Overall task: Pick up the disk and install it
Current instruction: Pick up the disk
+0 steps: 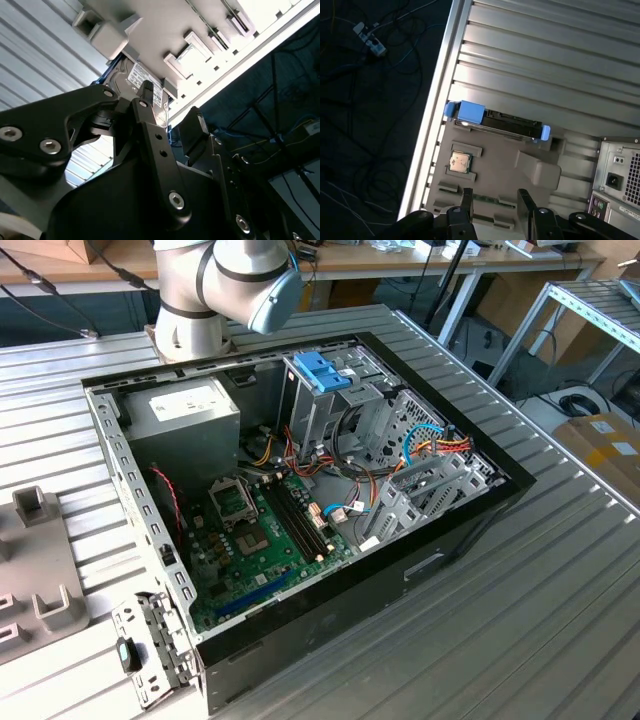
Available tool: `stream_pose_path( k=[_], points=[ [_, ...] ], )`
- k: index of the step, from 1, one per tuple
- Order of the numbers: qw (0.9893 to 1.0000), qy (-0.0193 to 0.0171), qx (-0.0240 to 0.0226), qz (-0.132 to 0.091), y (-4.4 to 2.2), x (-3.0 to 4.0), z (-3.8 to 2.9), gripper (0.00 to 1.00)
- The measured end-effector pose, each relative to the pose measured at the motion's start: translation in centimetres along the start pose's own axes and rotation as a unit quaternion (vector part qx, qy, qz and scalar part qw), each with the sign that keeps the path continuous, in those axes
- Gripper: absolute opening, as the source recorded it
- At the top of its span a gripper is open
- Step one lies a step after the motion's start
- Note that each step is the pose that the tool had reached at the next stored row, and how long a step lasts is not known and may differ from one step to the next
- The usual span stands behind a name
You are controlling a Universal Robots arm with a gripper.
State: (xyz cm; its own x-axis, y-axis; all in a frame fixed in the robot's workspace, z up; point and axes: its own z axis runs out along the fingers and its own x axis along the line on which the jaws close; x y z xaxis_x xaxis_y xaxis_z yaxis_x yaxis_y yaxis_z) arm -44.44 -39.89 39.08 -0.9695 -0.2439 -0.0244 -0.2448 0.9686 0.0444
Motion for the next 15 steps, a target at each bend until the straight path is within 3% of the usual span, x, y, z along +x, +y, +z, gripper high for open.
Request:
stream_pose_path(
  k=[6,15],
  points=[
    [0.9997,0.0012,-0.0006,-0.026,0.0,0.0,0.0,0.48],
    [0.9979,0.0029,-0.0016,-0.065,0.0,0.0,0.01,0.48]
  ],
)
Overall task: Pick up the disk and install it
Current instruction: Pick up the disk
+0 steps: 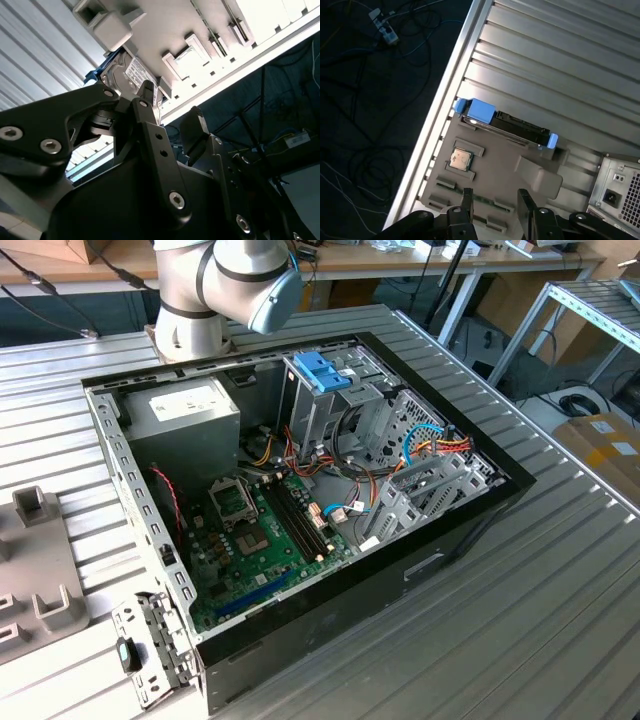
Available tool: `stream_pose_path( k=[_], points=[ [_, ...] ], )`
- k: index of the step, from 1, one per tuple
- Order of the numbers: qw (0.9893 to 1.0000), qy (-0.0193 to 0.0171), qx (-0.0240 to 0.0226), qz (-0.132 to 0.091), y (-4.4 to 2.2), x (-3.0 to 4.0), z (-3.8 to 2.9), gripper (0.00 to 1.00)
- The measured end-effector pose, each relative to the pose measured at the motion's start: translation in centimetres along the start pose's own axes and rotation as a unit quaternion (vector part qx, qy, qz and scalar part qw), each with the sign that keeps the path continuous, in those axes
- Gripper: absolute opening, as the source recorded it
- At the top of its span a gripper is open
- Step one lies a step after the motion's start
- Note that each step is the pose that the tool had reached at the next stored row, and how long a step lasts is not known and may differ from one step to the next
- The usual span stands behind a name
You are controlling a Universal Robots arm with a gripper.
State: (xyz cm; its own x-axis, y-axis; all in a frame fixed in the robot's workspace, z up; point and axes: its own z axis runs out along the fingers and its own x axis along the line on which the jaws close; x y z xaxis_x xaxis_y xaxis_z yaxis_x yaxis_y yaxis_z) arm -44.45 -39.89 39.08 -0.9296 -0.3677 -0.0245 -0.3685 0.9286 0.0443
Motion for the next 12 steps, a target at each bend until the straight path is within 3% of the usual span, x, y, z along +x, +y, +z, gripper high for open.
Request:
stream_pose_path(
  k=[5,12],
  points=[
    [0.9998,0.001,-0.0005,-0.022,0.0,0.0,0.0,0.48],
    [0.9983,0.0026,-0.0014,-0.058,0.0,0.0,0.0,0.48]
  ],
)
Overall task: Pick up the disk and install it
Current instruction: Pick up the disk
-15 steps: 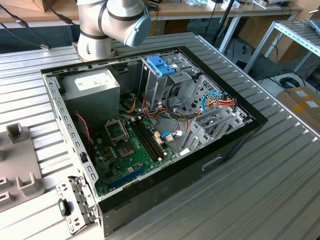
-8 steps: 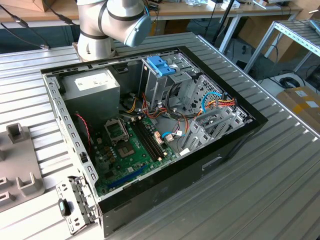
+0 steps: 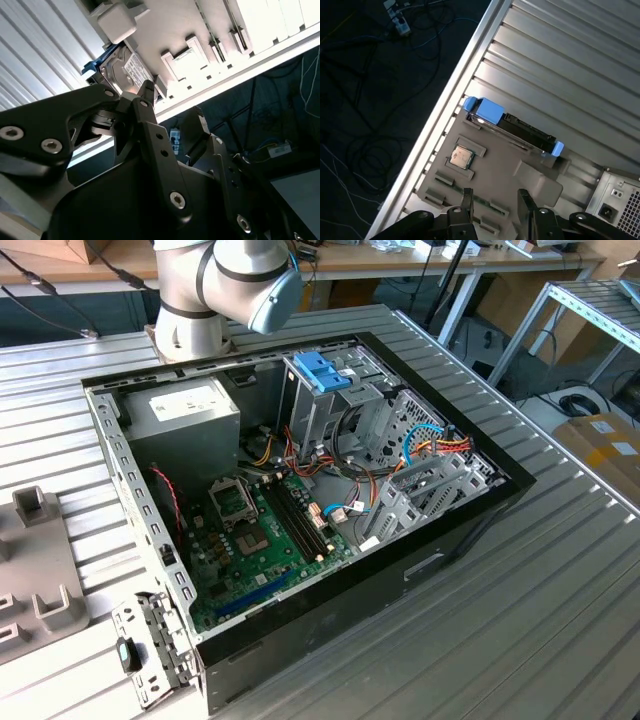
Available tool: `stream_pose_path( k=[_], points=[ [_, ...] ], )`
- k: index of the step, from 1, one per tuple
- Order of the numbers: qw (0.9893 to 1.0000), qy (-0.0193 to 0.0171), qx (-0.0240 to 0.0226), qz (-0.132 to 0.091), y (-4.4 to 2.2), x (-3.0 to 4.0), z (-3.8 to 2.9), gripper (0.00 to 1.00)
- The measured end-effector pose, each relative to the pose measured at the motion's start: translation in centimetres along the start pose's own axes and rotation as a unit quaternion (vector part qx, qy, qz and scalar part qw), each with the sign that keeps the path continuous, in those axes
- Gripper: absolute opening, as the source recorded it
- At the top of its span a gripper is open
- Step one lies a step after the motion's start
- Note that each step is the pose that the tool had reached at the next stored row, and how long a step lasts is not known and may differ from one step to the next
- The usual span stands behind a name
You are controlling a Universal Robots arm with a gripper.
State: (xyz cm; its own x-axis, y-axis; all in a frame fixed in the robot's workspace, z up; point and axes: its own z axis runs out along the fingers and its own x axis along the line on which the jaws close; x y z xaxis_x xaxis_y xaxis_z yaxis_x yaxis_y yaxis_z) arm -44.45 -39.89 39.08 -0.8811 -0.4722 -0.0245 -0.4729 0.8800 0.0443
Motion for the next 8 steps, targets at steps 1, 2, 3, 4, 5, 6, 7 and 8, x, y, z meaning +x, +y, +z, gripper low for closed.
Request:
stream_pose_path(
  k=[1,2,3,4,5,6,7,8],
  points=[
    [1.0,0.0002,-0.0001,-0.004,0.0,0.0,0.0,0.48],
    [1.0,0.0004,-0.0002,-0.008,0.0,0.0,0.0,0.48],
    [0.9999,0.0007,-0.0004,-0.015,0.0,0.0,0.0,0.48],
    [0.9998,0.0009,-0.0005,-0.019,0.0,0.0,0.0,0.48],
    [0.9997,0.001,-0.0005,-0.022,0.0,0.0,0.0,0.48],
    [0.9997,0.0012,-0.0006,-0.026,0.0,0.0,0.0,0.48],
    [0.9996,0.0013,-0.0007,-0.029,0.0,0.0,0.0,0.48],
    [0.9995,0.0015,-0.0008,-0.033,0.0,0.0,0.0,0.48]
  ],
)
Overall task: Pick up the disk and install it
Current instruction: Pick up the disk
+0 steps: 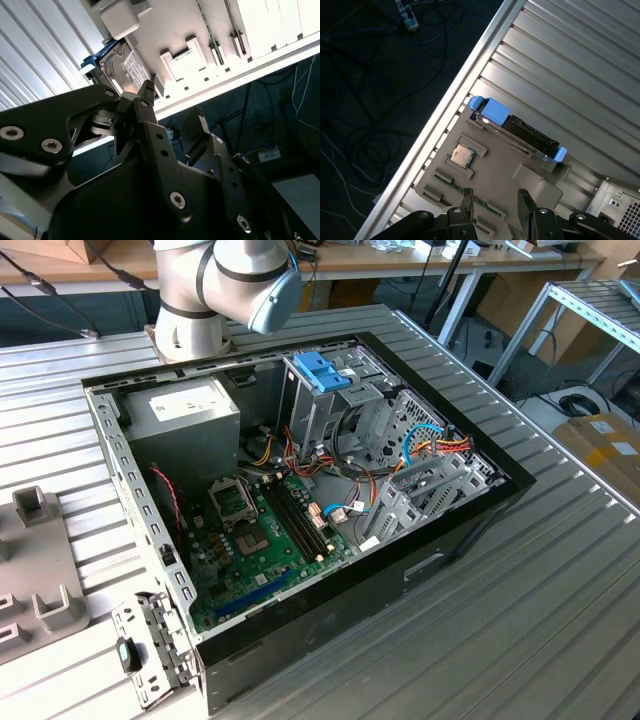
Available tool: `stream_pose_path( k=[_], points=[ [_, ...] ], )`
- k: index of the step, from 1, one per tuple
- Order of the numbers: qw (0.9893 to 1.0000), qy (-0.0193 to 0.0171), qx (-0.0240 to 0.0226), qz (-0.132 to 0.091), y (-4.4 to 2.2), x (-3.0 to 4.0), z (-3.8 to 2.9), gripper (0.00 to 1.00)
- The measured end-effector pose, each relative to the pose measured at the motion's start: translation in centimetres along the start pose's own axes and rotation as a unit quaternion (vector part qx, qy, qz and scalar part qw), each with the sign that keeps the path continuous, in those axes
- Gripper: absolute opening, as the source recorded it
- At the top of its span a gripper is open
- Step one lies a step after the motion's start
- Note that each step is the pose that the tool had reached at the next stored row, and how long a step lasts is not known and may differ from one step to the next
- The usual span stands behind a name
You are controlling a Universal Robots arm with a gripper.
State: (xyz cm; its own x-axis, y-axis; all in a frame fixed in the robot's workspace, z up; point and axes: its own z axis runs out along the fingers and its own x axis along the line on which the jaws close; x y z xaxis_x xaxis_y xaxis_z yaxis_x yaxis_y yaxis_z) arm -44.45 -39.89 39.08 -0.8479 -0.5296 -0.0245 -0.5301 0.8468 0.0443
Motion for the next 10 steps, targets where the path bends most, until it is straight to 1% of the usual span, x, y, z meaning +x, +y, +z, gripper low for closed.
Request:
stream_pose_path(
  k=[2,6,8,10],
  points=[
    [0.9999,0.0006,-0.0003,-0.013,0.0,0.0,0.0,0.48],
    [0.9996,0.0013,-0.0007,-0.028,0.0,0.0,0.0,0.48],
    [0.9993,0.0016,-0.0009,-0.037,0.0,0.0,0.0,0.48],
    [0.9987,0.0023,-0.0013,-0.052,0.0,0.0,0.0,0.48]
  ],
)
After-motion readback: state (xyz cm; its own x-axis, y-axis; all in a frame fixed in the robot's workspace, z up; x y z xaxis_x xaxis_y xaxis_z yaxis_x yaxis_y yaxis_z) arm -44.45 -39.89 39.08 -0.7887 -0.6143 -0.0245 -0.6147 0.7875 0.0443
